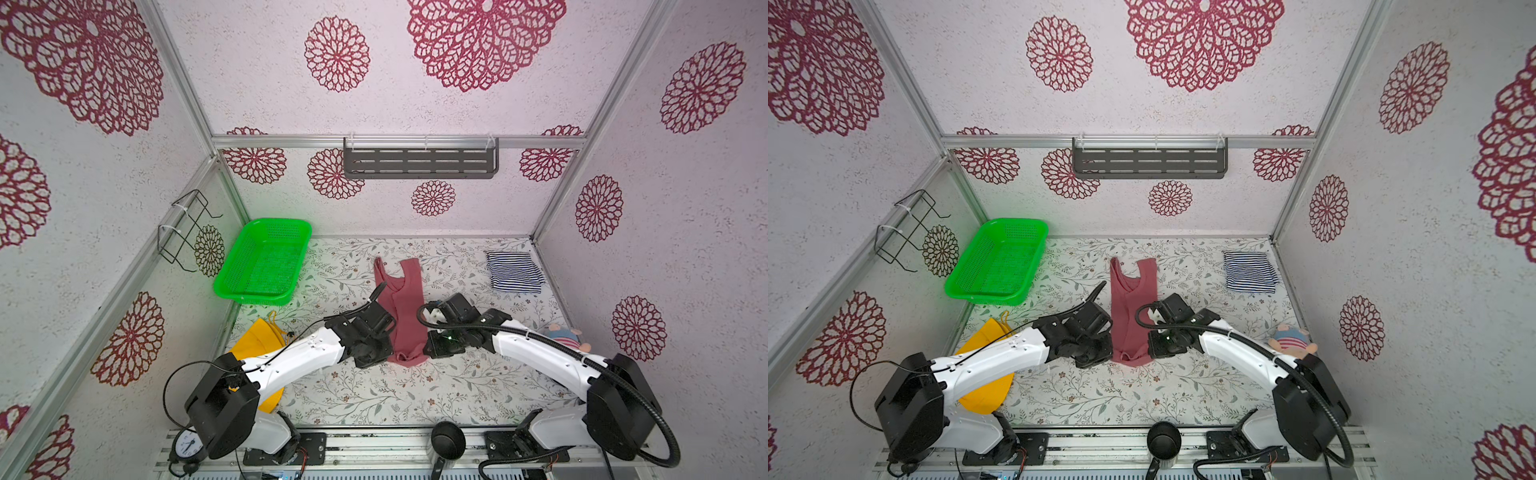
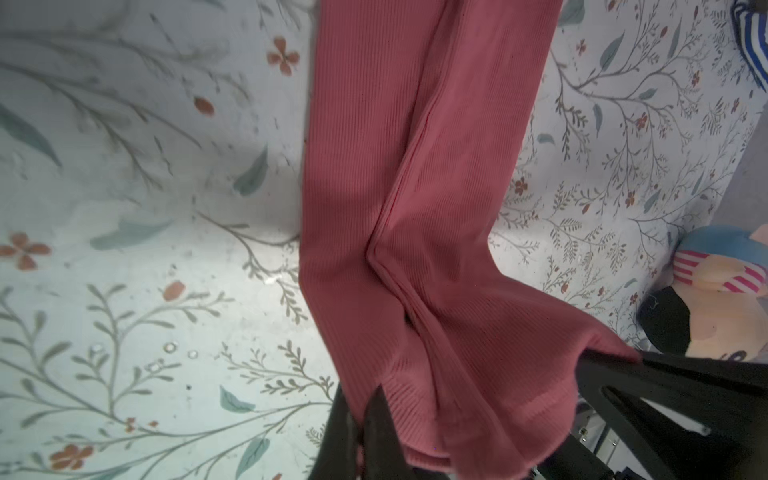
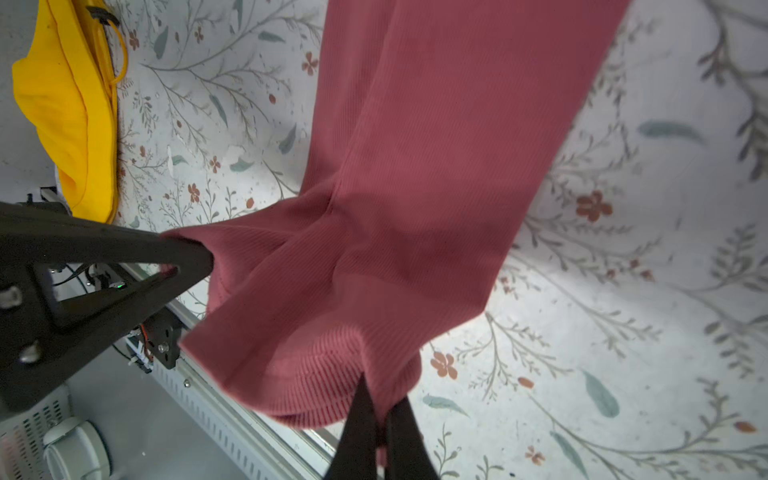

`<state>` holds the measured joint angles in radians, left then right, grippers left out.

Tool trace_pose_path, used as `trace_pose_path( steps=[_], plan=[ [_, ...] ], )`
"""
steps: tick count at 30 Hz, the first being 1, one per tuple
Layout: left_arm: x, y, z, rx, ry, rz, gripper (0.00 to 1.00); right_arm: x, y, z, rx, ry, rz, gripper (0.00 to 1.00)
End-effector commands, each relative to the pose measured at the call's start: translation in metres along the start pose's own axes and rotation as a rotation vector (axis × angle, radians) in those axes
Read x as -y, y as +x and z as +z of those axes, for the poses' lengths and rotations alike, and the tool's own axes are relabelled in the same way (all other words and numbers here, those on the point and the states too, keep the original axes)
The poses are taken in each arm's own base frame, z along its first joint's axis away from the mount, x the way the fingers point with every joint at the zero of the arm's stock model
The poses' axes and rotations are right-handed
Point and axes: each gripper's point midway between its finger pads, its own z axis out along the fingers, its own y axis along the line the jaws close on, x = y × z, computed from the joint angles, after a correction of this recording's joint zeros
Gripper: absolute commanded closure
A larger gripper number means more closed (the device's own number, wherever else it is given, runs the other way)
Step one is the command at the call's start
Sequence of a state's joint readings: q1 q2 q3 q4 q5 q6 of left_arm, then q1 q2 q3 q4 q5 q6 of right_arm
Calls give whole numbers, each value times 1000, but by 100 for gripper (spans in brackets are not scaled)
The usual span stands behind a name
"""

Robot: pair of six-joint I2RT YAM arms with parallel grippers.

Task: Fold and stack the tank tops

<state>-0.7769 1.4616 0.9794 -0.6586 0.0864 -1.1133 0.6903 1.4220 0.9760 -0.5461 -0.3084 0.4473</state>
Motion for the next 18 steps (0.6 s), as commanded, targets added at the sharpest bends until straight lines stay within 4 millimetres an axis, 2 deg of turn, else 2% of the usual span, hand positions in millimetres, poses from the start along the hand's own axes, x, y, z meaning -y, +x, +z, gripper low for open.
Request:
trace_pose_path(
  steps=[1,5,11,15,18],
  plan=[
    [-11,-21,-1,14,-45,75,100,11,-24,-7,15,42,-51,94],
    [-11,-51,1,30,-42,115,100,17,-50,-3,13,43,-58,94],
    [12,-106,3,99,-3,167,100,34,-87,9,13,53,-69,94],
    [23,-128,17,88,33,174,100,42,-107,19,15,44,-72,94],
    [23,-141,28,74,35,173,100,47,-119,28,1,38,-79,93]
  ],
)
